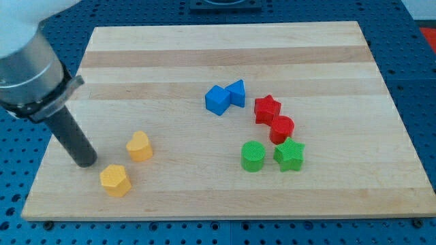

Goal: Move the yellow heart close to the blue cube

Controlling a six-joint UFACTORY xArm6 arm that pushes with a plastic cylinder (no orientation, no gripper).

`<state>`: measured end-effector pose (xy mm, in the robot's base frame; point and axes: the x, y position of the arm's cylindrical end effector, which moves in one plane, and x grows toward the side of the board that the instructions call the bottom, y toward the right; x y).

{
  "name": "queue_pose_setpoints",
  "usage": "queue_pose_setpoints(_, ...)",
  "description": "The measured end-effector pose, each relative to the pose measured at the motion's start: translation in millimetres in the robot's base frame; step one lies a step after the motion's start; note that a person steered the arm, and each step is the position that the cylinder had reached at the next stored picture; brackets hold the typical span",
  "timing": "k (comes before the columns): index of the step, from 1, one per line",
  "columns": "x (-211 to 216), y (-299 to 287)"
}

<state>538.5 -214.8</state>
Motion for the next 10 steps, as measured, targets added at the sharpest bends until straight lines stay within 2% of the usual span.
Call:
queue_pose_setpoints(3, -27.2, 117.7)
queue_pose_setpoints(5, 0.2, 118.0)
queue_pose_setpoints(8, -61.1, 142.9)
queue_pose_setpoints(9, -55.8, 132.9)
queue_pose_setpoints(10, -51.0, 63.6)
